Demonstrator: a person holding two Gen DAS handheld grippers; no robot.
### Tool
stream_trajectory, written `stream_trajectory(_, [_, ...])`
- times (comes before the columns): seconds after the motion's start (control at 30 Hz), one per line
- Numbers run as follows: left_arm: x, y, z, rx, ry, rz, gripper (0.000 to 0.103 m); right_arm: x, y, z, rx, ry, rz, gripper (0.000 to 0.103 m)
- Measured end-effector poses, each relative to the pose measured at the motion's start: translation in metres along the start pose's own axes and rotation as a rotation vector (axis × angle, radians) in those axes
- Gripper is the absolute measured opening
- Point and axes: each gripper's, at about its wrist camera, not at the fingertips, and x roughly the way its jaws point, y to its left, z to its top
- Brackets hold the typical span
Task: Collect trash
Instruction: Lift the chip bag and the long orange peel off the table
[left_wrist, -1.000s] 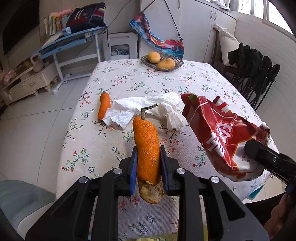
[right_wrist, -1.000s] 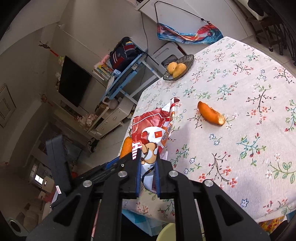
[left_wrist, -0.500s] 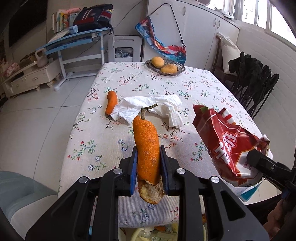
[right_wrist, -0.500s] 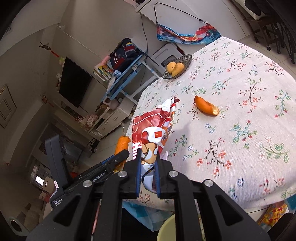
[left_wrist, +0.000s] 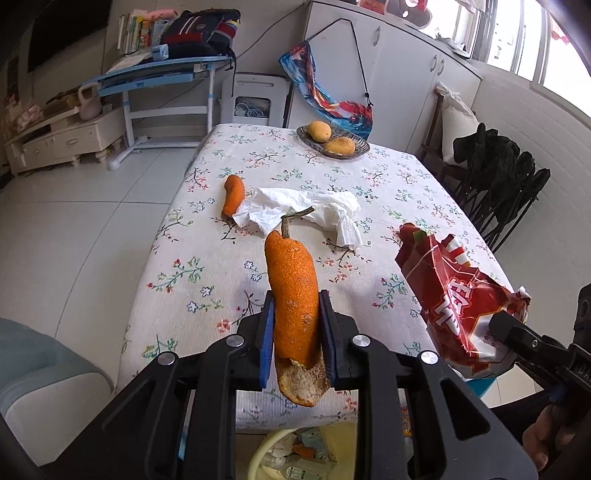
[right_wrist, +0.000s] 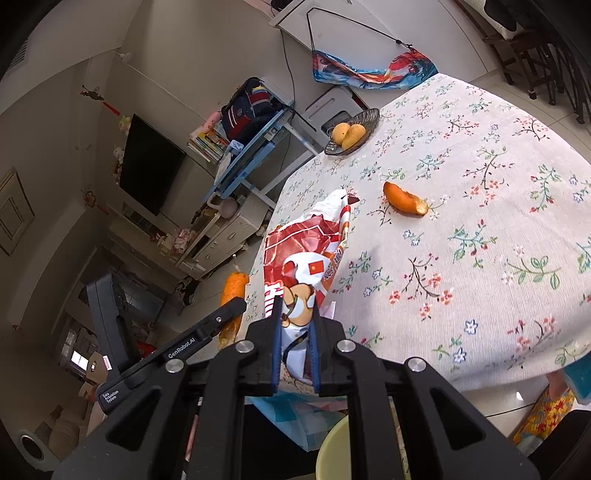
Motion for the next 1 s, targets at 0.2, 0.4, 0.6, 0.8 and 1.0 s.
stream_trajectory(0.2, [-0.009,0.003,-0.006,-0.017,-0.013,-0.011,0.021,-0.004,0.002,-0.004,-0.004,0.001,0.002,0.013])
stream_trajectory(0.4, [-0.017,0.004,-0.011,-0.021,-0.025,-0.021,0.021,-0.012,0.004,-0.011,-0.011,-0.002,0.004,0.013])
stream_trajectory(0.6, [-0.025,0.004,-0.017,-0.016,-0.032,-0.023,0.021,-0.015,0.006,-0.015,-0.014,-0.002,0.004,0.013])
stream_trajectory(0.8, [-0.032,0.002,-0.023,-0.011,-0.036,-0.024,0.021,-0.018,0.007,-0.018,-0.016,-0.001,0.004,0.013])
stream_trajectory(1.0, [-0.039,0.0,-0.032,-0.004,-0.038,-0.029,0.021,-0.025,0.01,-0.026,-0.022,0.003,0.005,0.013])
